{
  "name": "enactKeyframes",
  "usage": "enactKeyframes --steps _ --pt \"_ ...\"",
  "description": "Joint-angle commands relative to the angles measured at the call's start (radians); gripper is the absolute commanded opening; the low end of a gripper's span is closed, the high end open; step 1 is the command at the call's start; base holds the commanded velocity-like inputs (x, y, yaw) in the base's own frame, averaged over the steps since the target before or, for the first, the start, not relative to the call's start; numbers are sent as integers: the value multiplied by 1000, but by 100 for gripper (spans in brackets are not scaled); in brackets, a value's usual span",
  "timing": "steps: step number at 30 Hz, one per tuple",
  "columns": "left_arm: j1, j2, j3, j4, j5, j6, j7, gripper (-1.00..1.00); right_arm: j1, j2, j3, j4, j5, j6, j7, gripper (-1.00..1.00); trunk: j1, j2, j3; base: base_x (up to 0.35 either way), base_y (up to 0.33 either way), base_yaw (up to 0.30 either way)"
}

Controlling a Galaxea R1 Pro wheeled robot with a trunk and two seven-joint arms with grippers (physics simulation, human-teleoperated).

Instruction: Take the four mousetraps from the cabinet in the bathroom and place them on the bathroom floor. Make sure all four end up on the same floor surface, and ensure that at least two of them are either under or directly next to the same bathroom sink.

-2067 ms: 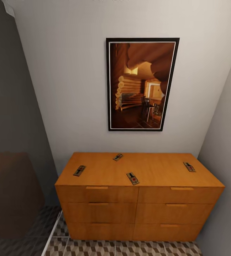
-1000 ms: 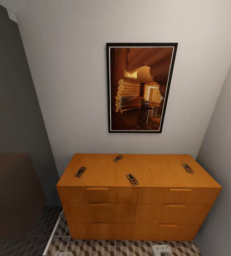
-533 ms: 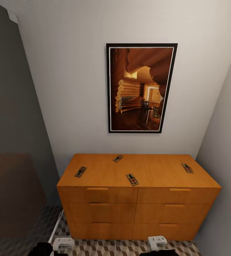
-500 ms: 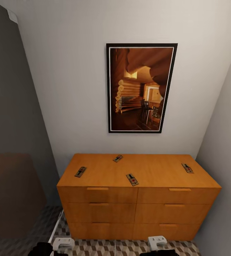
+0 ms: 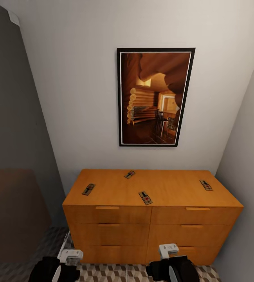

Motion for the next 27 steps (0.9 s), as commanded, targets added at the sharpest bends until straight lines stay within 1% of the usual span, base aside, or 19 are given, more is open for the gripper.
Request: enactKeyframes --steps 1,7,8,13,14,16,20,23,27 --pt "-1 0 -1 -1 -1 4 0 100 -1 0 0 -1 0 4 0 100 0 -1 -1 0 0 0" --pt "-51 1 -1 -3 -6 4 1 100 -46 6 8 -5 1 46 -2 100 0 -1 -1 0 0 0" --pt "-51 1 -1 -3 -6 4 1 100 -46 6 8 -5 1 46 -2 100 0 -1 -1 0 0 0" --pt "-94 2 -1 -3 -11 4 1 100 -86 9 11 -6 1 68 -2 100 0 -1 -1 0 0 0" --pt "-94 2 -1 -3 -11 4 1 100 -86 9 11 -6 1 68 -2 100 0 -1 -1 0 0 0" --pt "-114 2 -1 -4 -12 4 1 100 -105 13 12 -6 1 72 -3 100 0 -1 -1 0 0 0" --pt "-134 2 -1 -4 -13 4 1 100 -122 18 13 -7 1 72 -3 100 0 -1 -1 0 0 0" --pt "-161 2 -1 -5 -14 4 1 100 -147 23 13 -7 1 72 -4 100 0 -1 -1 0 0 0" --pt "-178 1 -1 -5 -14 4 1 100 -163 26 13 -7 0 72 -4 100 0 -1 -1 0 0 0"
